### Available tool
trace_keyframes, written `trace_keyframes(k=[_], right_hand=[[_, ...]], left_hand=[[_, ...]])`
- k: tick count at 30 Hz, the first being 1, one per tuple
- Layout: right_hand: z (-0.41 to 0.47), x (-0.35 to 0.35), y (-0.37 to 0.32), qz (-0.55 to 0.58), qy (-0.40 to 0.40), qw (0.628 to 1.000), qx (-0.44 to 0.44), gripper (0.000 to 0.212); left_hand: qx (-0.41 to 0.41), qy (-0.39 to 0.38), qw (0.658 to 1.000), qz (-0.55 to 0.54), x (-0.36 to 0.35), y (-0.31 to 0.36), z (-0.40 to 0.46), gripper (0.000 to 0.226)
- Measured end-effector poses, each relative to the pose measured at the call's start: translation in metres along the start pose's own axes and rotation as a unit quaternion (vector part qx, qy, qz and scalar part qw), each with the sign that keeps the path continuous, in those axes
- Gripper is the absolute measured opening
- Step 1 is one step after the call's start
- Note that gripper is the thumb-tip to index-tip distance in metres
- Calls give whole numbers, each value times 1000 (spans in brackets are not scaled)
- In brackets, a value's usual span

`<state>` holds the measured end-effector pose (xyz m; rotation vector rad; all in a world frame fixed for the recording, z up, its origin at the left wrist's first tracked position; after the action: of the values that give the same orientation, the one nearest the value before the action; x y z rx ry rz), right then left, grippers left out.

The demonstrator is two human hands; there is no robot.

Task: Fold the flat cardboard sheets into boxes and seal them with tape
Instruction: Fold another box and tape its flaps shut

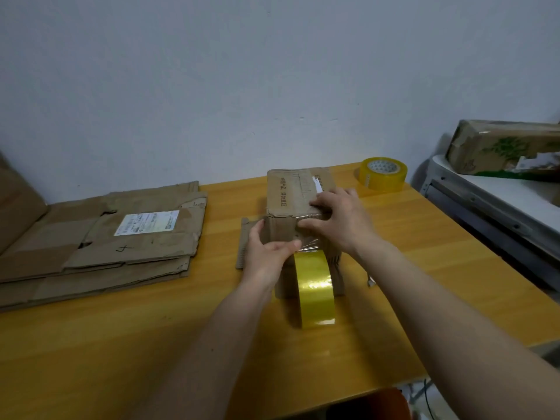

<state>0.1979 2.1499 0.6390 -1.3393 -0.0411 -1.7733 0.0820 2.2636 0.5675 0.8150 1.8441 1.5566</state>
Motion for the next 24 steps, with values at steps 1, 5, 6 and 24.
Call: trace_keyframes(k=[1,5,6,24], right_hand=[[1,0,-1,-8,6,1000,-10,55],[2,-2,-8,-52,6,999,-15,53],[1,-2,-7,-20,-5,1000,-19,50],[-84,-32,0,504,-143,805,-278,24]], left_hand=[[-15,-9,1000,4,-1,1,-1,90],[-61,-26,998,-8,0,6,-7,86],[-70,-27,997,-9,1,6,-8,86],[-170,-43,982,70,6,27,-50,23]])
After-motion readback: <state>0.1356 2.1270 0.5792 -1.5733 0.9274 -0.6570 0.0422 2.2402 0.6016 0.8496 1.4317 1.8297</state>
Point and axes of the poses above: each hand's wrist, its own z-axis towards the middle knuckle, its own x-axis out of the back of the hand, y = z × x, the point moved 8 cm from there along z, towards the middle knuckle, and after that the axes turned 1 degree about y, right-handed, at the moved point
